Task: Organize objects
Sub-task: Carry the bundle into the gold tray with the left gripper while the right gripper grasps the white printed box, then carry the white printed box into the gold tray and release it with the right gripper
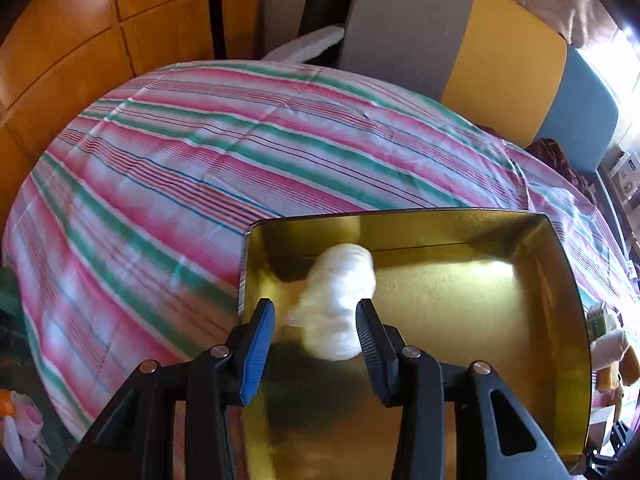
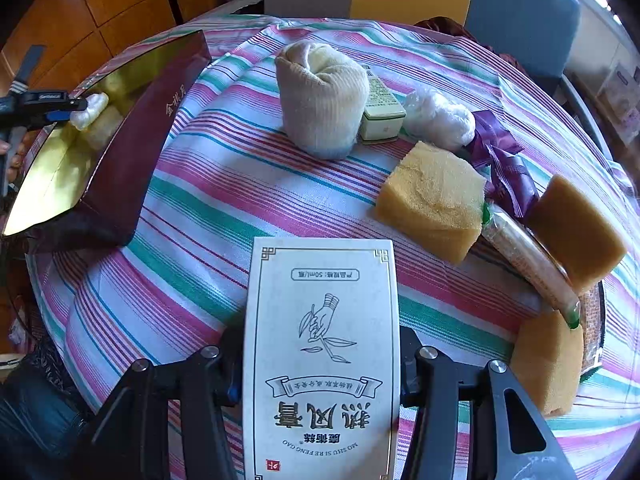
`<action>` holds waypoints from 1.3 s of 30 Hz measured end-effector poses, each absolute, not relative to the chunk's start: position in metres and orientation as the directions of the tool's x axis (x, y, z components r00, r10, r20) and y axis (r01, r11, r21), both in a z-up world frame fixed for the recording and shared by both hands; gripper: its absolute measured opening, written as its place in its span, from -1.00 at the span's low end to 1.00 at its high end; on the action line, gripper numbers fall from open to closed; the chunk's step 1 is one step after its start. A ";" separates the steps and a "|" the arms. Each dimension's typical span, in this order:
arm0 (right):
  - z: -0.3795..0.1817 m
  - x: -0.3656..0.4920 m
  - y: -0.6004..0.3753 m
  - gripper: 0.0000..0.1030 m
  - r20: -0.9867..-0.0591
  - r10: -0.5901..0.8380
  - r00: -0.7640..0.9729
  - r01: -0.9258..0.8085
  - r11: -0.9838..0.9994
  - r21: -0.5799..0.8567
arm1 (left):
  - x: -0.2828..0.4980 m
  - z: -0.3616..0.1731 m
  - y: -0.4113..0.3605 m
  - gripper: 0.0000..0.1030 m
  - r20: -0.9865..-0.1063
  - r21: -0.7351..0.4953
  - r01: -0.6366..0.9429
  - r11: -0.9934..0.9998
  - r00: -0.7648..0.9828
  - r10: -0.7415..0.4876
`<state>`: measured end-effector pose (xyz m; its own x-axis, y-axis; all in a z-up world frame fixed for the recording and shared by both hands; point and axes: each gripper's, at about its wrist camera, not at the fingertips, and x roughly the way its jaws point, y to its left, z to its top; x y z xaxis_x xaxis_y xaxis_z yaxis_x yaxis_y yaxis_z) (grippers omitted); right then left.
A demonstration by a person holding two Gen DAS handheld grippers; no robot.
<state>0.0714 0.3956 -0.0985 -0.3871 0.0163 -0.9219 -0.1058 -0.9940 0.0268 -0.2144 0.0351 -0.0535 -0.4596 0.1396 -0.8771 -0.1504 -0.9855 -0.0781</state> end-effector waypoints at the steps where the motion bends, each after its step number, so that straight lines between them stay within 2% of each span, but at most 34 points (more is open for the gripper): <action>1: -0.098 0.072 0.396 0.03 -0.922 0.016 -0.387 -0.106 -0.994 0.027 | -0.209 -0.050 0.032 -0.18 -0.870 -0.089 -0.151 -0.985 -0.469 0.151; 19: -0.090 0.078 0.393 0.01 -0.911 0.017 -0.411 -0.133 -0.990 0.041 | -0.078 -0.025 0.006 -0.18 -0.791 -0.105 -0.180 -0.978 -0.581 0.192; 27: -0.048 0.080 0.376 0.01 -0.842 0.009 -0.539 -0.196 -0.974 0.115 | -0.063 -0.021 0.003 -0.18 -0.773 -0.102 -0.203 -0.974 -0.600 0.206; 39: 0.007 0.021 0.266 0.01 -0.784 -0.164 -0.599 0.028 -0.982 0.184 | -0.052 -0.021 -0.012 -0.18 -0.761 -0.097 -0.189 -0.977 -0.619 0.195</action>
<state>0.0213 0.2656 0.0069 -0.5987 -0.1643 -0.7839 0.0281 -0.9824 0.1844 -0.0524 -0.0120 -0.0209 -0.6194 0.1949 -0.7605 -0.1886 -0.9773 -0.0968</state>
